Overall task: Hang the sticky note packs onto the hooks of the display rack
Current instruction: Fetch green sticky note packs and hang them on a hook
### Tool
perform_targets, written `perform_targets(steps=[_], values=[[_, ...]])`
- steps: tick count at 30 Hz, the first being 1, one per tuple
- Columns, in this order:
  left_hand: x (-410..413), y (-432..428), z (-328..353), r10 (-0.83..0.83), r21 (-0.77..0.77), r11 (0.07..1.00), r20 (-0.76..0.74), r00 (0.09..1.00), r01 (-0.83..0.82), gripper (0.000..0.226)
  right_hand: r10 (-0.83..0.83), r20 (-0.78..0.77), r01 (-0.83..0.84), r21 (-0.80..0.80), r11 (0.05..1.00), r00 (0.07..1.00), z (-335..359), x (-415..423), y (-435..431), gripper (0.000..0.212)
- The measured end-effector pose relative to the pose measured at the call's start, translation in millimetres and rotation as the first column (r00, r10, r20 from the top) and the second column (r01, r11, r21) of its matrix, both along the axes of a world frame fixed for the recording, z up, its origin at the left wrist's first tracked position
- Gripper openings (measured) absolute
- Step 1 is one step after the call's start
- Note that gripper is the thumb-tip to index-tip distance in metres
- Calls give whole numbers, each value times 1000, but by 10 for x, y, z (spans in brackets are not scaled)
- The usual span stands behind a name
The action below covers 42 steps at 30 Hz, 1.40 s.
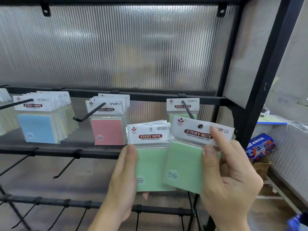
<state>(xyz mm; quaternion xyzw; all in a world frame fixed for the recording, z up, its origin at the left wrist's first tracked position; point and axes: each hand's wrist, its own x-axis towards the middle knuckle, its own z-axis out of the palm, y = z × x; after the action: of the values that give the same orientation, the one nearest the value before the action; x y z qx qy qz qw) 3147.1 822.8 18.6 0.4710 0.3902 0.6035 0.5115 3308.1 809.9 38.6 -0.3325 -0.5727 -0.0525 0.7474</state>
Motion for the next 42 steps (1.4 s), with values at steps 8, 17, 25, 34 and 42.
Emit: perform_targets(steps=[8, 17, 25, 34, 42], values=[[-6, 16, 1, 13, -23, 1000, -31, 999, -14, 66, -57, 62, 62, -81, 995, 996, 6, -11, 77, 30], [-152, 68, -51, 74, -50, 996, -70, 995, -78, 55, -20, 98, 53, -344, 937, 995, 69, 33, 542, 27], [-238, 115, -23, 105, -44, 993, -77, 992, -109, 57, -10, 37, 26, -448, 894, 999, 134, 66, 996, 21], [-130, 174, 4, 56, -46, 997, -63, 996, -59, 56, -73, 80, 94, -297, 950, 994, 79, 27, 637, 15], [22, 140, 36, -6, -11, 1000, -33, 999, 6, 59, 319, -42, -304, -438, 846, 947, -2, -195, 365, 23]])
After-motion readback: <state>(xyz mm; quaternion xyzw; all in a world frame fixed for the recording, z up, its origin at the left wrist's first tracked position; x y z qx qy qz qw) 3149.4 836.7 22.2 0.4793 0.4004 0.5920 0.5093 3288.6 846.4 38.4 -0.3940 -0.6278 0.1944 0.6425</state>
